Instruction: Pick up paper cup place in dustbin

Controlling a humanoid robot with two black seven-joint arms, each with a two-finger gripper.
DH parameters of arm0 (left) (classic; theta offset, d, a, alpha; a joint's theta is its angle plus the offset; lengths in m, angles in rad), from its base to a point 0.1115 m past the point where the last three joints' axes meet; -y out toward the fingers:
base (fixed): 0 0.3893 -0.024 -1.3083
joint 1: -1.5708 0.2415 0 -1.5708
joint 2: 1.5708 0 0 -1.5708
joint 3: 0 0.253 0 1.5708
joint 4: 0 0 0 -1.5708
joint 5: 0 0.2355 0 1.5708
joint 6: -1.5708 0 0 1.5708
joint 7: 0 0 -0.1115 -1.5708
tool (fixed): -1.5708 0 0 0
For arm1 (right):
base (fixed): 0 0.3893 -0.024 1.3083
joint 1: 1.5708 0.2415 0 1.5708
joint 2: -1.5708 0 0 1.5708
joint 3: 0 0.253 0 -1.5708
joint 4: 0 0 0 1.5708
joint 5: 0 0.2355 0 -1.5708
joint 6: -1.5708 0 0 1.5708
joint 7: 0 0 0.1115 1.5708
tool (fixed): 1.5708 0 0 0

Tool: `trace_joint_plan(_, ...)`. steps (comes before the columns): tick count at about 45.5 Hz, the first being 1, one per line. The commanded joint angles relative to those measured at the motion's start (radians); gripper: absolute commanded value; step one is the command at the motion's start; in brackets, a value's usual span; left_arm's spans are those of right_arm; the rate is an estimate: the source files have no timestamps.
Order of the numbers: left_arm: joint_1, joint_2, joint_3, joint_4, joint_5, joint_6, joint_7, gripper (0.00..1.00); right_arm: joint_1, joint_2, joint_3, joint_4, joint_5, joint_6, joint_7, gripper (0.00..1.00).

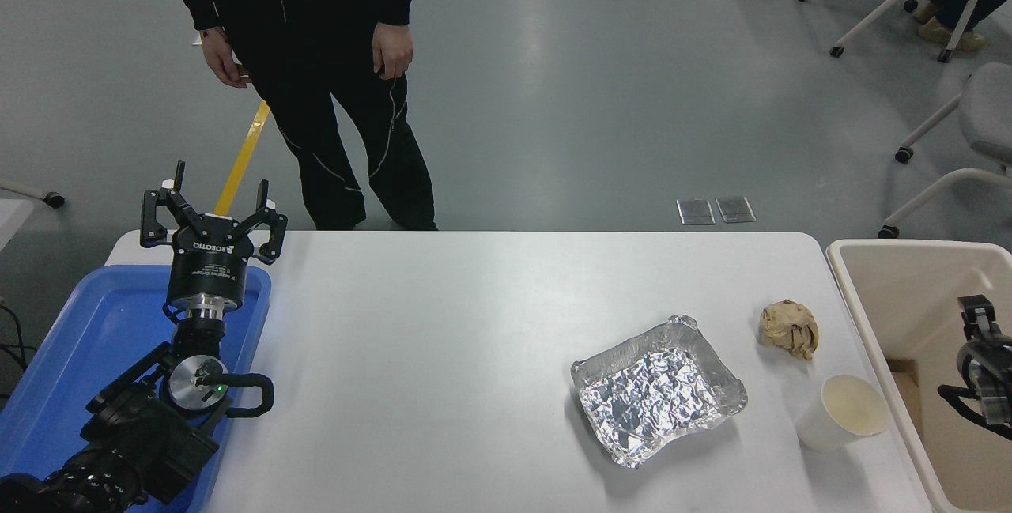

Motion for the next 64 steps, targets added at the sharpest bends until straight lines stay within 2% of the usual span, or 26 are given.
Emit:
trace_joint_plan(1,0.003,-0.003,-0.008,0.0,0.0,0.0,0.006,0.99,-0.004,0.003,0.004,-0.006,0.0,-0.008,0.0,1.0)
trace_joint_plan(33,-0.001,0.0,0.001,0.0,0.0,0.0,0.004,0.99,0.053,-0.001,-0.062,-0.002,-0.017,0.014,-0.001,1.0)
trace_joint_plan(37,0.0,0.0,0.0,0.0,0.0,0.0,0.003,0.99,0.073,0.002,-0.069,0.004,-0.002,0.04,-0.012,1.0)
trace_joint_plan(44,0.0,0.002,0.0,0.0,0.0,0.0,0.003,0.99,0.093,0.002,-0.068,0.007,0.0,0.138,0.0,1.0)
trace_joint_plan(56,0.0,0.0,0.0,0.0,0.0,0.0,0.003,0.99,0.145,-0.009,-0.066,0.019,0.003,0.138,-0.001,1.0)
trace_joint_plan(64,-0.001,-0.003,0.0,-0.002,0.002,-0.003,0.004,0.99,0.275,-0.15,-0.085,0.207,0.003,0.144,-0.001,1.0)
